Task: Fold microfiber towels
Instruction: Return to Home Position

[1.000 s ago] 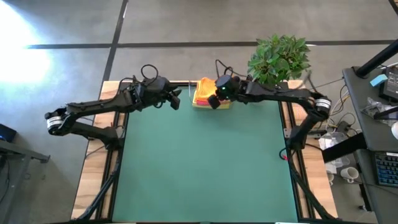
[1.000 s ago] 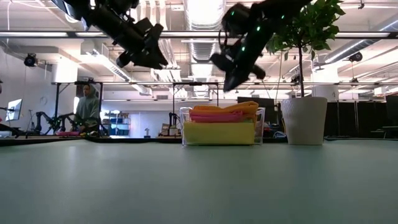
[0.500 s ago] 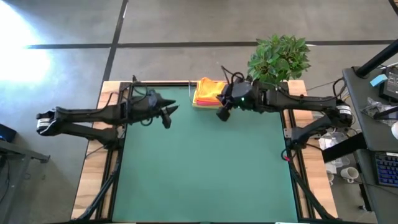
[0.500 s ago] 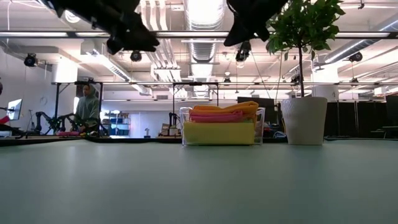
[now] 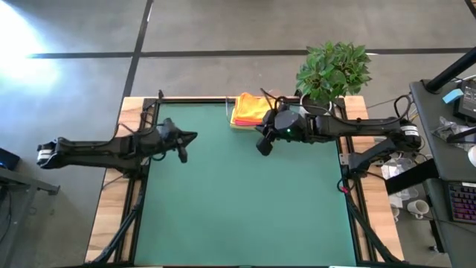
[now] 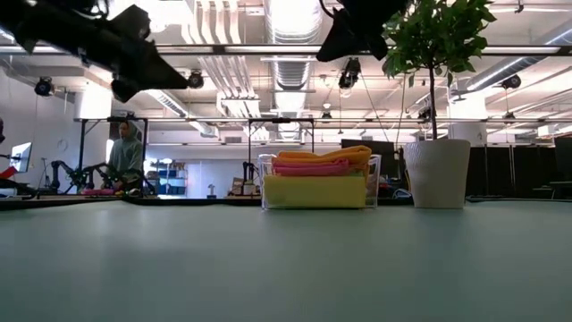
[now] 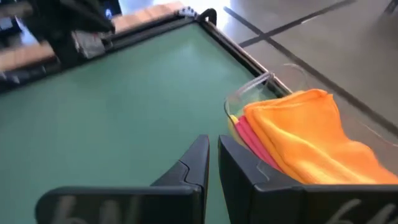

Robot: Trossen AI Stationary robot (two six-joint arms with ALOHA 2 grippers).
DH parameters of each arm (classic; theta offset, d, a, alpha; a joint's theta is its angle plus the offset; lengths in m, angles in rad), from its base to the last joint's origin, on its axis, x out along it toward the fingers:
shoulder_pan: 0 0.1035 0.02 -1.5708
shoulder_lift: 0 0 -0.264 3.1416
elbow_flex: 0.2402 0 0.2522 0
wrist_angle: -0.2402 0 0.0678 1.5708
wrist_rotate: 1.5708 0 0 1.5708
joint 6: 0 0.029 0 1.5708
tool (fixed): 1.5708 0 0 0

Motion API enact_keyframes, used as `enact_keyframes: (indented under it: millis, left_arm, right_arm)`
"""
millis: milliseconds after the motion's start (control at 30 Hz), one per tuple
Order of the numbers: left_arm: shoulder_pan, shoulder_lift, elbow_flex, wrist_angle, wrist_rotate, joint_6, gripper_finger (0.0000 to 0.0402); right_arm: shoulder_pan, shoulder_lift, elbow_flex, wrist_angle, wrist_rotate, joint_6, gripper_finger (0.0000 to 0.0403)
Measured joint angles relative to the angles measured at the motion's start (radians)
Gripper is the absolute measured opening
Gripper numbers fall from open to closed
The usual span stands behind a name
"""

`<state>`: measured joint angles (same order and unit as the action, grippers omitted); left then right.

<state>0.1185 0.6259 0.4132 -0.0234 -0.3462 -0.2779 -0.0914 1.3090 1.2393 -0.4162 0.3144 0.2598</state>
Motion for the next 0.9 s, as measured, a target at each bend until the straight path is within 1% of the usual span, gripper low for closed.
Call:
enact_keyframes:
  millis: [100,200,333,400,500,567,667,733,900]
  left_arm:
    - [-0.001,-0.097,-0.062,0.007,0.002,-0.002,0.0001]
    - [-0.001,-0.180,-0.140,0.050,0.011,-0.004,0.0001]
    - [-0.002,-0.254,-0.249,0.142,0.077,-0.005,0.0001]
    - [-0.002,-0.290,-0.296,0.192,0.105,-0.007,0.0001]
    - [-0.002,-0.335,-0.351,0.229,0.112,-0.025,0.0001]
    - [-0.002,-0.363,-0.382,0.236,0.113,-0.030,0.0001]
    - [-0.002,-0.407,-0.405,0.233,0.118,-0.031,0.0001]
    - [-0.002,-0.435,-0.405,0.196,0.127,-0.031,0.0001]
    - [-0.002,-0.494,-0.405,0.198,0.140,-0.030,0.0001]
  right_arm:
    - [0.000,-0.003,0.026,0.002,0.000,0.072,0.0028]
    - [0.000,-0.004,0.051,0.007,0.001,0.106,0.0028]
    - [0.003,-0.003,0.065,0.010,0.000,0.109,0.0028]
    - [0.002,-0.004,0.066,0.010,0.001,0.140,0.0028]
    - [0.002,-0.004,0.066,0.009,0.000,0.199,0.0028]
    - [0.005,-0.004,0.066,0.009,0.001,0.202,0.0028]
    - [0.006,-0.010,0.066,0.005,0.000,0.201,0.0028]
    - [0.006,-0.023,0.066,0.001,0.000,0.197,0.0028]
    - [-0.015,-0.121,0.066,-0.050,0.003,0.125,0.0028]
